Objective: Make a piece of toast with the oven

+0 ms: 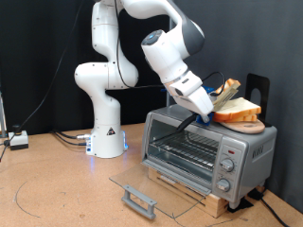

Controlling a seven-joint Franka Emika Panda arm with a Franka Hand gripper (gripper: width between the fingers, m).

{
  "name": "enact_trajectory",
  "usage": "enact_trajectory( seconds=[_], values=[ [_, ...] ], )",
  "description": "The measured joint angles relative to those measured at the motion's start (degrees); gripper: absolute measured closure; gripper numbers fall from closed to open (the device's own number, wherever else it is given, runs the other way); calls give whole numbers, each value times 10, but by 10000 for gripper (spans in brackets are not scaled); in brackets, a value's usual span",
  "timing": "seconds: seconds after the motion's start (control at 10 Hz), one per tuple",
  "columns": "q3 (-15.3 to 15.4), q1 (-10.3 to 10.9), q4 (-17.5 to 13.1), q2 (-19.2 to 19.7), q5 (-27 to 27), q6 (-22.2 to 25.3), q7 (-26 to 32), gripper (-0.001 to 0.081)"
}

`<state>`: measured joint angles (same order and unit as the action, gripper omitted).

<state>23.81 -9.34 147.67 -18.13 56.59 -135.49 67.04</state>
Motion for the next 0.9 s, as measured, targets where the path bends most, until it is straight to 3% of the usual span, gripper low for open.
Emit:
enact_trajectory(
  seconds=[0.6, 0.9],
  values=[
    [-21, -12, 1, 0, -1, 0, 9, 339],
    [-60, -18, -2, -7, 0, 31, 47, 339]
  ],
)
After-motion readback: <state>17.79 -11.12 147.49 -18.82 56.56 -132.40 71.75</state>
